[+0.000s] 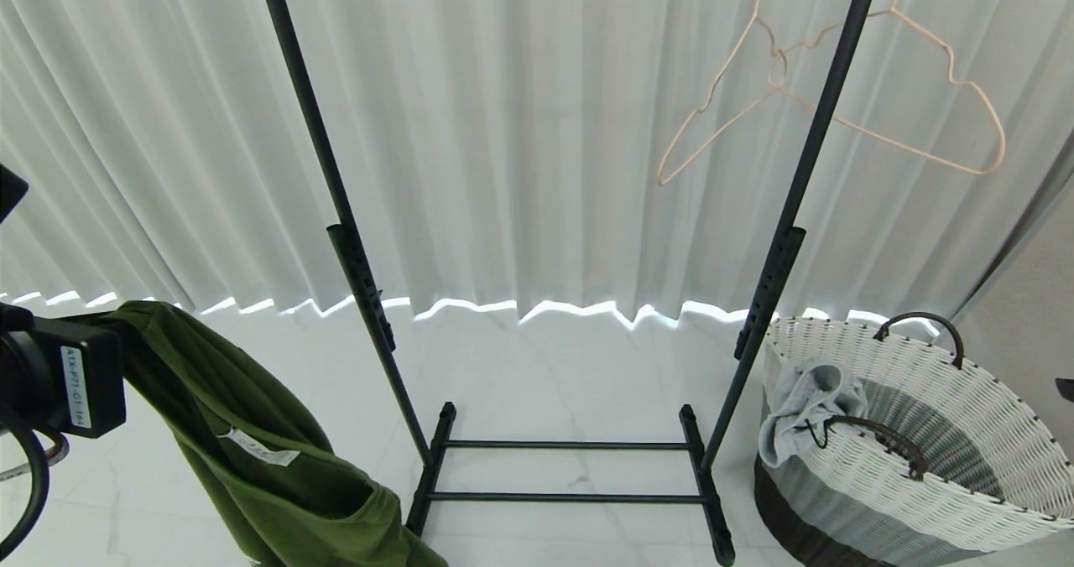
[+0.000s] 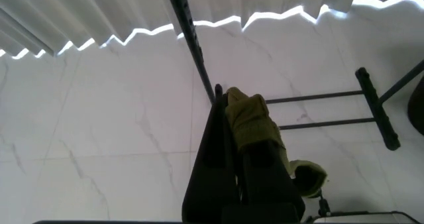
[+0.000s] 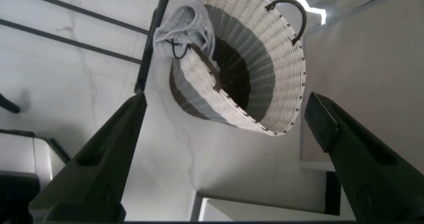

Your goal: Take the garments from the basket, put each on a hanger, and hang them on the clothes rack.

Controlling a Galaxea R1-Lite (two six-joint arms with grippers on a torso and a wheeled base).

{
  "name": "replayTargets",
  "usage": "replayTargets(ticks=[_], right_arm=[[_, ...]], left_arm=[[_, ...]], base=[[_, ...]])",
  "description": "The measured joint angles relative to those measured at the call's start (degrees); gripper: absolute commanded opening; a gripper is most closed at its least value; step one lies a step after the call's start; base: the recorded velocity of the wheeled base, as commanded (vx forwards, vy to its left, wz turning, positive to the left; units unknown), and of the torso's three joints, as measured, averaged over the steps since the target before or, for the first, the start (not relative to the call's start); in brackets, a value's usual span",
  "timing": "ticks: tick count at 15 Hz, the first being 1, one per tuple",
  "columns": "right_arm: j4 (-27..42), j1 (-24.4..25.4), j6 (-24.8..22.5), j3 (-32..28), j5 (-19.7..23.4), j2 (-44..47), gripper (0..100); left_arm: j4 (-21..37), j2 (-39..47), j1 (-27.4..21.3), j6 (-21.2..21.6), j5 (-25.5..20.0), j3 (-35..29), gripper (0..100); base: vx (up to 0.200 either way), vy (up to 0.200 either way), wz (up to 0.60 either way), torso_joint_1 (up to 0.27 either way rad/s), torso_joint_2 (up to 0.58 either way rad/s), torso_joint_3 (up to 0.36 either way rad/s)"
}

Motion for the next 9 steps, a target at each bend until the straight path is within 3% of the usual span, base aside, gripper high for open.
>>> replayTargets(ticks=[9], right_arm=[[0.0, 0.0, 2.2, 0.0, 0.0, 0.0, 100]], left_arm=[[0.0, -0.2, -0.4, 0.4, -0.1, 0.0, 0]], base=[[0.000, 0.000, 0.00, 0.197, -0.48, -0.280]])
